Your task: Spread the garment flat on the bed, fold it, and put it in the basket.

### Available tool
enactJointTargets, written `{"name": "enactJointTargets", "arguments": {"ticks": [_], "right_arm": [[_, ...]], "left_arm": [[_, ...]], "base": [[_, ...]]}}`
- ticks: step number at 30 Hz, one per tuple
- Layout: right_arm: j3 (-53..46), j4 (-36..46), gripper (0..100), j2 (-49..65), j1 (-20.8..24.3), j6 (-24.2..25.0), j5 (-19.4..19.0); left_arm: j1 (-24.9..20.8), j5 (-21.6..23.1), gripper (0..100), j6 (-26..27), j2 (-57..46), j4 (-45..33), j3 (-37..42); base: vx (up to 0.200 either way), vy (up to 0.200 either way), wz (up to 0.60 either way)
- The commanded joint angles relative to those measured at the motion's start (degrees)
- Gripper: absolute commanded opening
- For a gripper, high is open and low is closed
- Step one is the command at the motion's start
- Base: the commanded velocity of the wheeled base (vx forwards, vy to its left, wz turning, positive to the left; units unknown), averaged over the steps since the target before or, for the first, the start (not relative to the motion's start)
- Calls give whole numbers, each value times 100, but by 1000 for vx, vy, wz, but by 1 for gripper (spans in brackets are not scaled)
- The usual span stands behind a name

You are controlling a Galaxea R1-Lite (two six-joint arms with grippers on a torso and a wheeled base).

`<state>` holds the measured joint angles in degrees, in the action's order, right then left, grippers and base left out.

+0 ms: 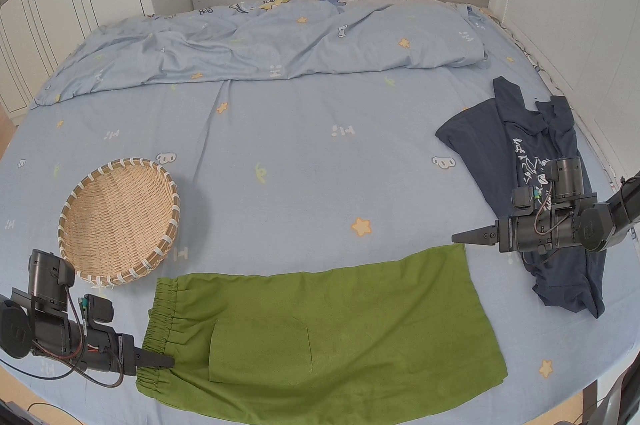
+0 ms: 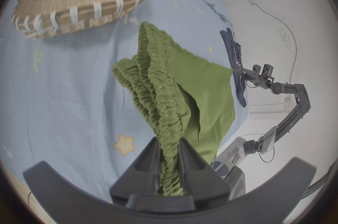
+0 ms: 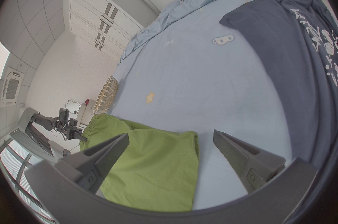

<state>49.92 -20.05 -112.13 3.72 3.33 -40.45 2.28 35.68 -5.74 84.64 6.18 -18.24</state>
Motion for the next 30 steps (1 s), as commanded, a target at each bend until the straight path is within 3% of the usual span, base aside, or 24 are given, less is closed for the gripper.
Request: {"name": "enactJointTargets", "arguments": {"ticks": [1,5,6,10,16,19,24,30], "right_arm": [[-35,54,100,517,-161,212,-16],[-123,98,100,666,-196,247,-42],[-325,116,100,895,-196,274,-51],[-589,116,100,1114,-187,274,-60],[-791,89,100,1149,-231,265,-60],[-817,98,100,1149,-240,265,-60],[-835,107,100,1149,-284,256,-60],[-879,107,100,1158,-345,247,-51]], "left_arm": [[80,-79,0,-94,-958,-73,-215],[80,-263,0,-147,-1301,-170,-294],[80,-633,0,-138,-1705,-469,-453],[97,-721,0,-129,-1925,-1084,-787],[879,-721,0,275,-1986,-1708,-1376],[959,-712,0,574,-1986,-2183,-1789],[616,-729,0,583,-1969,-2692,-2404],[-782,-852,0,117,-1811,-3325,-3362]], "base": [[0,0,0],[0,0,0],[0,0,0],[0,0,0],[0,0,0],[0,0,0],[0,0,0],[0,0,0]]}}
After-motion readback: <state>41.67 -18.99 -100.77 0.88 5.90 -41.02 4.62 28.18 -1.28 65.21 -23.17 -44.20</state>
